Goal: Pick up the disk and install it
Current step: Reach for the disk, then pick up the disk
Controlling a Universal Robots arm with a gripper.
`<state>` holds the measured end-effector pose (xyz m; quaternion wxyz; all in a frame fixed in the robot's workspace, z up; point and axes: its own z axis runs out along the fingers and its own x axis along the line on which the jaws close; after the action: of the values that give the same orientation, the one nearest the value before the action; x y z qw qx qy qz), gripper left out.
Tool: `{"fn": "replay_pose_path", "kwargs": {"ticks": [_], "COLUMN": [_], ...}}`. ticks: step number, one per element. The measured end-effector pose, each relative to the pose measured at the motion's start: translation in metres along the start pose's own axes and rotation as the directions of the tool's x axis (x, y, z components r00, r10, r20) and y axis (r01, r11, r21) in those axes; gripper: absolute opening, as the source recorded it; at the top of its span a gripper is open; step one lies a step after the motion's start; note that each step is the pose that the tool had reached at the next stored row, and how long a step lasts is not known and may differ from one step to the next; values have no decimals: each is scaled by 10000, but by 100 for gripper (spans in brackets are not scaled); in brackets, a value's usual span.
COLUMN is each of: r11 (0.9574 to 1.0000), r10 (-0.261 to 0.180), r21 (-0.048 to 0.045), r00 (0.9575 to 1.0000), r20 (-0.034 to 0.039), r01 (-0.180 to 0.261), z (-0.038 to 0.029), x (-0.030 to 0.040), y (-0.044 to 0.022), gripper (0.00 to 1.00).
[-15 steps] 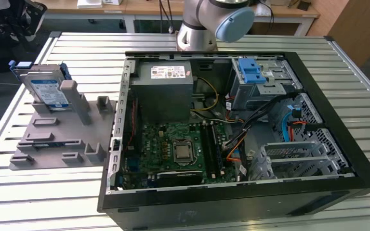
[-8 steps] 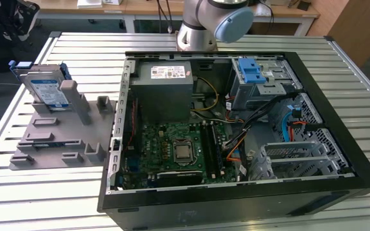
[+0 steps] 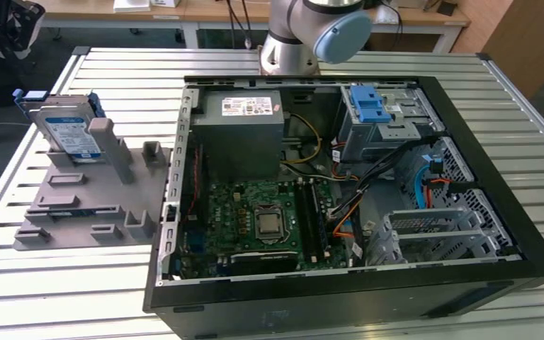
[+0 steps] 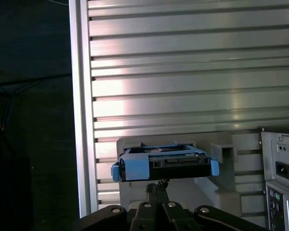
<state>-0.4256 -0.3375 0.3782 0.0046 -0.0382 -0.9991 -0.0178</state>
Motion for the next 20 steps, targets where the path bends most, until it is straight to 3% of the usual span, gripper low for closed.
{"fn": "replay_pose_path", "kwargs": {"ticks": [14,20], "r11": [10000,9995], "r10": [-14,-330], "r21": [0,3], "r00": [10000,9995], "r20": [0,-10], "r01": [14,330], "z": [0,1], "x": [5,6], "y": [0,0], "gripper": [11,11]}}
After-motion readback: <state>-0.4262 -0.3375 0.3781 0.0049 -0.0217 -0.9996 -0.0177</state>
